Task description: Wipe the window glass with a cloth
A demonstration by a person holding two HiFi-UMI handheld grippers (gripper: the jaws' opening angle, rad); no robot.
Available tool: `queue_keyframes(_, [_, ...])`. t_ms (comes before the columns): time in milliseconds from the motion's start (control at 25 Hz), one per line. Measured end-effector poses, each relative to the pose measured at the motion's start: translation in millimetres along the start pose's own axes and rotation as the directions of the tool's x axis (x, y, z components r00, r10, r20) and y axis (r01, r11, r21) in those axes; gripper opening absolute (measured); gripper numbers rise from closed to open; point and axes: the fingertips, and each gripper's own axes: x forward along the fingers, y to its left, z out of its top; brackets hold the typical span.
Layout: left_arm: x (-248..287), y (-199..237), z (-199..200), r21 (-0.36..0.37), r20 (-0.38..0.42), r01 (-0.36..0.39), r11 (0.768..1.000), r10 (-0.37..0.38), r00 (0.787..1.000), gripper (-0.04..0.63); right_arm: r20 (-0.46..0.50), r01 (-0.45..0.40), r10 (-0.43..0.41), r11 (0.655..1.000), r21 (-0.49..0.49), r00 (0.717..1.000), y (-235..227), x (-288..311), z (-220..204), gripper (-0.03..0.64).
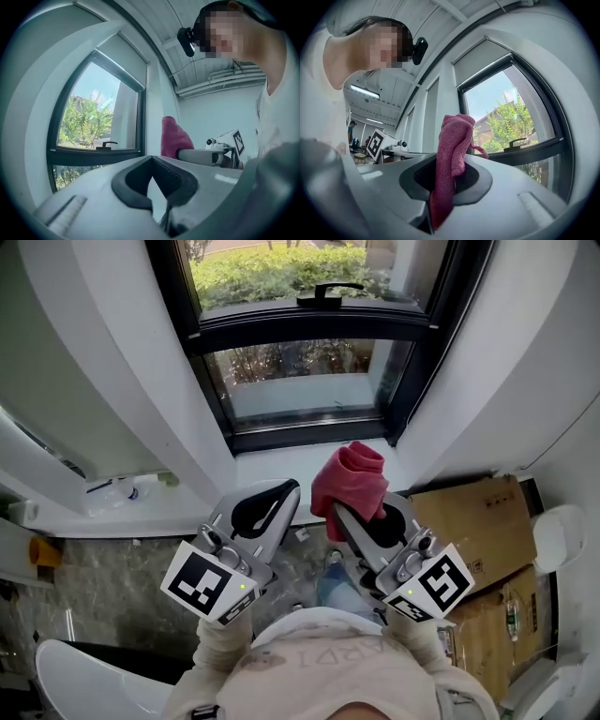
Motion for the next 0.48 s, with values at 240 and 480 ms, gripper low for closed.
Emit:
queue_keyframes(240, [70,31,7,0.016,-0.007,-0.014,1.000,0.015,1.000,0.000,0.001,-0.022,0.022,0.999,0.034,1.000,-74,24,3,0.077])
queue_keyframes(480, [140,51,20,0.042,-0.004,-0.044,0.998,0.045,0.999,0.000,0.020,-0.057,0.056,0.997,0.047,0.998,-147,35,17,0.076])
